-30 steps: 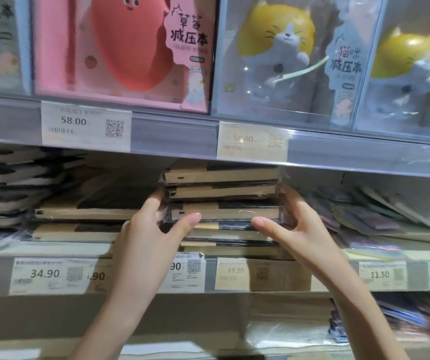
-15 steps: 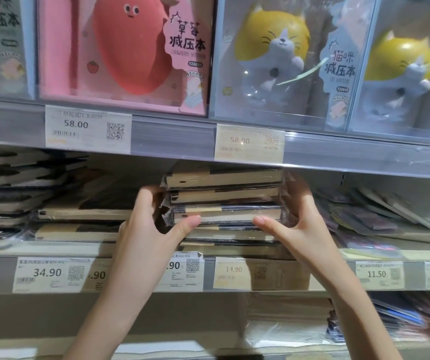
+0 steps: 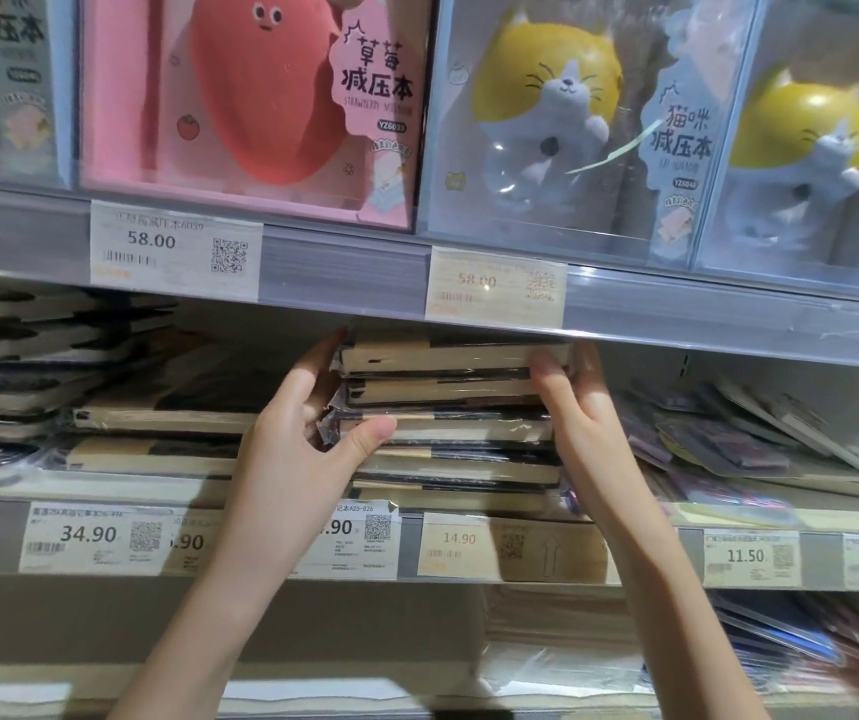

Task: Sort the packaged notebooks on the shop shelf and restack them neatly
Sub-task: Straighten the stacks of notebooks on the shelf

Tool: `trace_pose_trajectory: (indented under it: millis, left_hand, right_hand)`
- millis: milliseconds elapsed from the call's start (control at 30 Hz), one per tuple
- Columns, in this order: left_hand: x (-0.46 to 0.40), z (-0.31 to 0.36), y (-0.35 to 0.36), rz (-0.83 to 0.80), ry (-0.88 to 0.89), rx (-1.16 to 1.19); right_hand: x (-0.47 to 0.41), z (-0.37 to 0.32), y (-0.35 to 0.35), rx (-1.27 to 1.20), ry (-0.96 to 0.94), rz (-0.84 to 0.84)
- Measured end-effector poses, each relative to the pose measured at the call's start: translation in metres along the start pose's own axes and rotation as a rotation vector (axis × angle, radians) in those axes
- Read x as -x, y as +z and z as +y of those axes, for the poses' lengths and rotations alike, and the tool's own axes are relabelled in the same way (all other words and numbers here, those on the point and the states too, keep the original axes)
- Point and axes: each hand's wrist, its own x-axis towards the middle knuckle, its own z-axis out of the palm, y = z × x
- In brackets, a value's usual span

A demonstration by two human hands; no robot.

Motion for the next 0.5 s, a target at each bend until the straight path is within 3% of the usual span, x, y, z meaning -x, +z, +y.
trace_pose_trajectory:
  millis: [200,500]
  left_hand:
    - [-0.007,0.005,0.0,-0.093,-0.052,0.1]
    - [-0.009,0.005,0.017,-0.009,-0.075,0.185]
  right_hand:
    - [0.0,-0.009,0.005,0.046,0.136,-0.037]
    - [0.003,-0.01,0.001,-0.015,0.117,-0.036]
